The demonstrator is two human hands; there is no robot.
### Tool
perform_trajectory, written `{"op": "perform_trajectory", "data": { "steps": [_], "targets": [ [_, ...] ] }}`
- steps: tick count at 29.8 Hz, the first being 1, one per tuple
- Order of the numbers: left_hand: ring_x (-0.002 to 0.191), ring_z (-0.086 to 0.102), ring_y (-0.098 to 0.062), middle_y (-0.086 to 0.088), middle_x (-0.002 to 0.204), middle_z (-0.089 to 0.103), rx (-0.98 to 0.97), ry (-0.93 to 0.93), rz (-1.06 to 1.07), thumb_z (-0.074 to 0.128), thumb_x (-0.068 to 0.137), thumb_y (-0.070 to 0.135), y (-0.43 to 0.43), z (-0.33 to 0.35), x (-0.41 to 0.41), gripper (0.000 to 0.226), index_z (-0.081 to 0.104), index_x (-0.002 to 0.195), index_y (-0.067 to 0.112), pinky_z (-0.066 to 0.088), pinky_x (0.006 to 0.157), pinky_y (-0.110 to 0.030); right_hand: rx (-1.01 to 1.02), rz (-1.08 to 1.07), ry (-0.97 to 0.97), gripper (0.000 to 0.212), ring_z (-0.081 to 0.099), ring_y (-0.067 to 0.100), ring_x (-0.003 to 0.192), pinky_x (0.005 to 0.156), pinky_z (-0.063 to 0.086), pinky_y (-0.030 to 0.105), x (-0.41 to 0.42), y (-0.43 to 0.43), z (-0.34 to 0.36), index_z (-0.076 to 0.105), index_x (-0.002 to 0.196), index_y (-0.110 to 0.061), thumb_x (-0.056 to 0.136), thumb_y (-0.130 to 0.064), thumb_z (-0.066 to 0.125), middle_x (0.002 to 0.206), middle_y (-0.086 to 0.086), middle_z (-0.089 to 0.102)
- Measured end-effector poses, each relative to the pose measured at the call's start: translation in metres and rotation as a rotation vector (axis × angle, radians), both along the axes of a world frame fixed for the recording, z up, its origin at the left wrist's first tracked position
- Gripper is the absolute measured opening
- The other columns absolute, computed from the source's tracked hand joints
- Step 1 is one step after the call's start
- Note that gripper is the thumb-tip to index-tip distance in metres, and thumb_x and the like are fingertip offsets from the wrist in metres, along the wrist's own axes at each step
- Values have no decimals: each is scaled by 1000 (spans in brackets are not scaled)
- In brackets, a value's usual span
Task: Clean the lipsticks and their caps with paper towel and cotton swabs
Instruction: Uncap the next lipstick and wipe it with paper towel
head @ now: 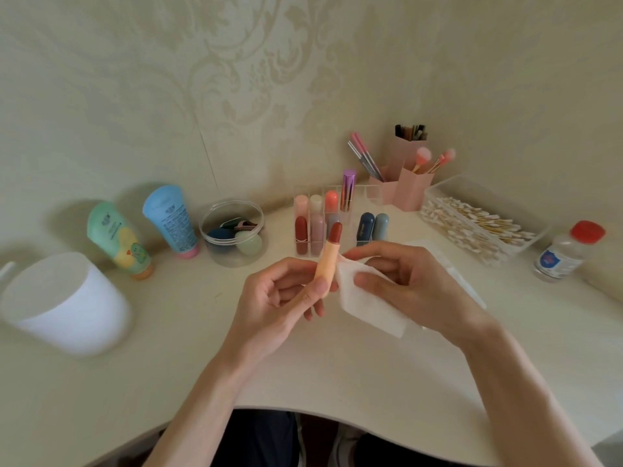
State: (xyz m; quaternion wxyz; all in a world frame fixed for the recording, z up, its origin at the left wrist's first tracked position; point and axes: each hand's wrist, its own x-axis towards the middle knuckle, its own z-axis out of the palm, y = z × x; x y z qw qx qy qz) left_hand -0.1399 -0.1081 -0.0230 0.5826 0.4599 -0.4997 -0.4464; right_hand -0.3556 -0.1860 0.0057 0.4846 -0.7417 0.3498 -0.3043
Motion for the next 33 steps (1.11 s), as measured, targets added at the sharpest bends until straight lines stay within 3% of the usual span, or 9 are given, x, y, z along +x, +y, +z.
{"op": "perform_trajectory", "data": {
  "steps": [3, 7, 9, 16, 23, 26, 28, 30, 33],
  "targets": [
    [67, 66, -29, -15, 97, 78, -4, -14, -23, 73, 91, 14, 0, -1, 0, 22, 72, 109, 0, 53, 61, -33, 14, -38, 12, 6, 71, 11, 74, 64, 52, 23, 1, 0, -1, 76, 102, -14, 99, -13, 71, 91, 0, 81],
    [69, 68, -30, -13, 97, 78, 10, -38, -56, 72, 92, 14, -1, -3, -1, 22, 72, 110, 1, 54, 62, -33, 25, -54, -77, 12, 75, 19, 80, 67, 54, 25, 7, 7, 2, 82, 103, -15, 99, -18, 70, 93, 3, 81],
    [69, 67, -29, -11, 95, 78, 5, -33, -54, 71, 93, 14, -1, -3, -1, 21, 72, 110, 1, 53, 62, -33, 86, -33, -116, 17, 74, 26, 86, 71, 54, 29, 7, 9, 3, 82, 107, -15, 101, -21, 68, 97, 8, 80],
    [67, 65, -28, -12, 95, 77, -11, -5, -12, 69, 93, 15, -2, -3, -2, 23, 70, 109, -2, 52, 60, -30, 466, 222, -242, 34, 68, 25, 105, 83, 53, 27, -2, 8, 14, 71, 134, -10, 104, -13, 55, 124, 23, 71],
    [69, 69, -31, -15, 88, 76, -7, -27, -85, 73, 92, 23, -2, -8, -2, 27, 71, 109, 1, 53, 61, -33, 463, 60, -251, 36, 73, 34, 111, 97, 55, 39, 8, 4, -4, 74, 123, -6, 88, -13, 75, 116, 20, 77],
    [69, 68, -28, -13, 86, 75, -2, -36, -96, 70, 94, 17, -2, -8, -2, 22, 71, 109, 1, 53, 62, -33, 403, 59, -272, 27, 74, 34, 105, 90, 57, 35, 12, 7, -5, 76, 120, -2, 95, -10, 70, 112, 22, 77],
    [66, 65, -26, -14, 82, 73, -11, -39, -88, 68, 95, 17, -2, -8, -3, 20, 71, 107, 2, 52, 62, -32, 372, 66, -311, 25, 74, 40, 100, 90, 58, 40, 15, 9, -7, 76, 118, 0, 98, -12, 69, 108, 27, 76],
    [63, 62, -25, -20, 79, 70, -17, -37, -81, 66, 97, 17, -3, -9, -2, 19, 71, 107, 2, 51, 63, -29, 333, 8, -329, 27, 75, 39, 100, 92, 58, 43, 20, 12, -9, 78, 115, -1, 94, -18, 73, 105, 25, 77],
    [61, 60, -24, -24, 77, 68, -27, -53, -72, 63, 98, 18, -3, -10, -1, 20, 71, 107, 2, 51, 64, -28, 278, -138, -336, 28, 77, 32, 93, 83, 59, 38, 27, 15, -13, 81, 106, -3, 87, -23, 80, 98, 19, 80]
  ]
}}
